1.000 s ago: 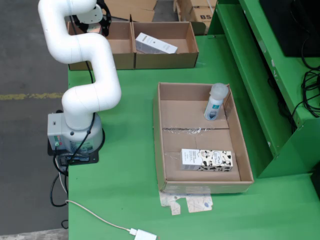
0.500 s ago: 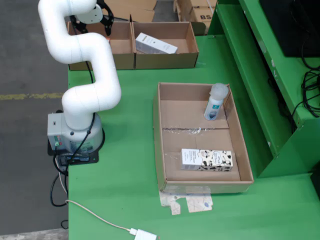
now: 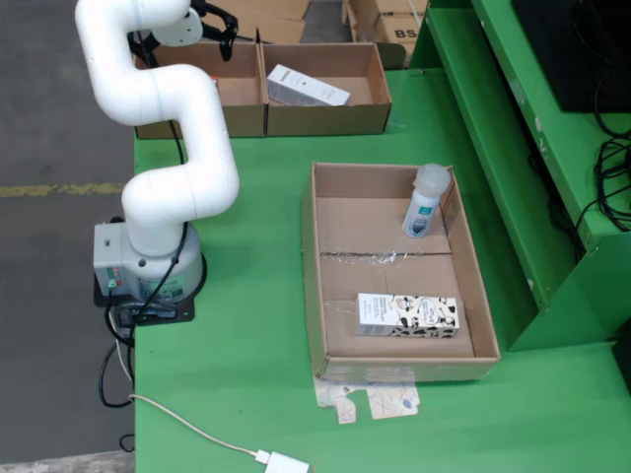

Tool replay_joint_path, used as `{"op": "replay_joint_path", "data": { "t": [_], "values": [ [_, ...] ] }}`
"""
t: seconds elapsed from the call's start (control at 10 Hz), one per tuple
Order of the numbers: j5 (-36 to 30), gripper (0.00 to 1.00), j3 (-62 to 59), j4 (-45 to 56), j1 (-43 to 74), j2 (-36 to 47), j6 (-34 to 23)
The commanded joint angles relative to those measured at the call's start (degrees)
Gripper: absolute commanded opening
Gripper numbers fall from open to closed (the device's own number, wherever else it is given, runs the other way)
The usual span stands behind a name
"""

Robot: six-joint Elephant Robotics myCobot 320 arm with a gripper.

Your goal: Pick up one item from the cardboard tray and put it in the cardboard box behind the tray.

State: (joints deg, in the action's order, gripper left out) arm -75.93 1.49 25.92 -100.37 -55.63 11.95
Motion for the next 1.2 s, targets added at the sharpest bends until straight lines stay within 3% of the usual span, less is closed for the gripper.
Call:
{"op": "replay_joint_path", "data": {
  "t": [0.0, 0.9, 1.1],
  "values": [
    [0.4, 1.00, -1.5, -0.7, 0.4, 1.7, 0.2],
    [0.4, 1.00, -1.5, -0.7, 0.4, 1.7, 0.2],
    [1.3, 1.00, -1.5, -4.6, 0.4, 0.6, -0.9]
  ]
}}
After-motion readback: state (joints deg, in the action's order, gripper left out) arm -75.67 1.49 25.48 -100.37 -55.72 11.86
